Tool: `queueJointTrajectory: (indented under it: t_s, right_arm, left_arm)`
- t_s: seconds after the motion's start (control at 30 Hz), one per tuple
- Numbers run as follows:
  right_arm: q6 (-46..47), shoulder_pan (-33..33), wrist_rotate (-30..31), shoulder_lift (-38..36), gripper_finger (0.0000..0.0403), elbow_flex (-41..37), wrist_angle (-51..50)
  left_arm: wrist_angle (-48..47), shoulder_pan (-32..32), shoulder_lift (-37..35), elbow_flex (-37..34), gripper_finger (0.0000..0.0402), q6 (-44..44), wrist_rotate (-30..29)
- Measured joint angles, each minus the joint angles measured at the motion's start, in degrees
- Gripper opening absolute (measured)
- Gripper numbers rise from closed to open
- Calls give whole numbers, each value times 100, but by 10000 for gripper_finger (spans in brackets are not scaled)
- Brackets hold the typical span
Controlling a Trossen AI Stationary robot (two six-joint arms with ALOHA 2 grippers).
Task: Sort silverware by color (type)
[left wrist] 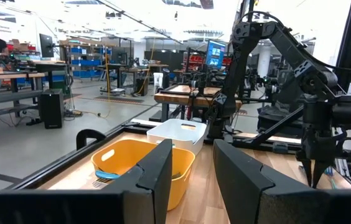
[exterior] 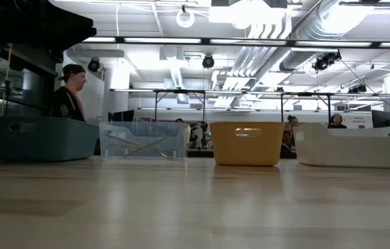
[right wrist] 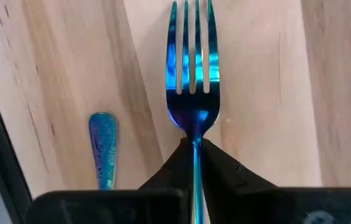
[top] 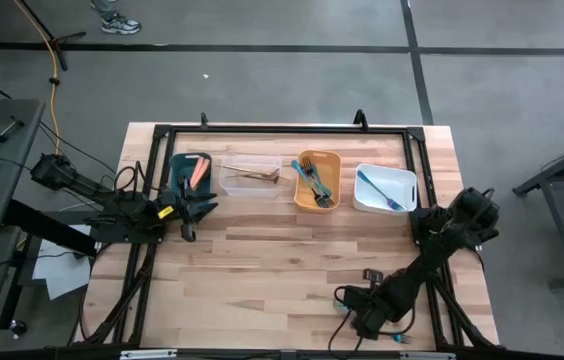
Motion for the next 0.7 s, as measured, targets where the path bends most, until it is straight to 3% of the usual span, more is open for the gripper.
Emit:
queueJointTrajectory:
  t_s: [0.7]
  right_arm:
    - [-1623, -574, -159, -199, 2, 81, -200]
  left_arm:
    - [-2, -1, -2, 0, 111, 0, 0]
